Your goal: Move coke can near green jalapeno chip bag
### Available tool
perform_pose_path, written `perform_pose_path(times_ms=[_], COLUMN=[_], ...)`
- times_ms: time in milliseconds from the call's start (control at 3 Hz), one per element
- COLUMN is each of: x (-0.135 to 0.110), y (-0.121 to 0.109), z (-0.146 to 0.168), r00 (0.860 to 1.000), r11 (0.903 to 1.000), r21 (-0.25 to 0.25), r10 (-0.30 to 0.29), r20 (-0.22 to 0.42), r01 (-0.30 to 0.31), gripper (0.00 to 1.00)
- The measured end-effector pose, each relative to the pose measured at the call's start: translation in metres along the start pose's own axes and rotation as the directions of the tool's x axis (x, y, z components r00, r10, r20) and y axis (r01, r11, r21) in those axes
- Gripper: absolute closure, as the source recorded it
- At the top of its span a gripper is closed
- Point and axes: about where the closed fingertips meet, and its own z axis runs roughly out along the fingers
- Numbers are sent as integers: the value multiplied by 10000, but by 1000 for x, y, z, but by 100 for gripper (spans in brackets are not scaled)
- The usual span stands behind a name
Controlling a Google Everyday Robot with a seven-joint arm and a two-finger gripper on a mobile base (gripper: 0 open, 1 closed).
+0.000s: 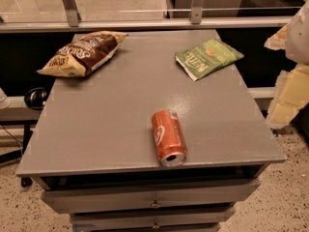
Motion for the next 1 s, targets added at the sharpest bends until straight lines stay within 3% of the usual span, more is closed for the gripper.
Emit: perform_pose_path(times_ms=[667,1000], x=[-5,-17], y=[1,8], z=[-2,6], r00=[9998,9957], r11=[10000,9968], r21=[47,-274], r10=[86,770], r20=[154,513], r01=[-87,-757], gripper=[0,0])
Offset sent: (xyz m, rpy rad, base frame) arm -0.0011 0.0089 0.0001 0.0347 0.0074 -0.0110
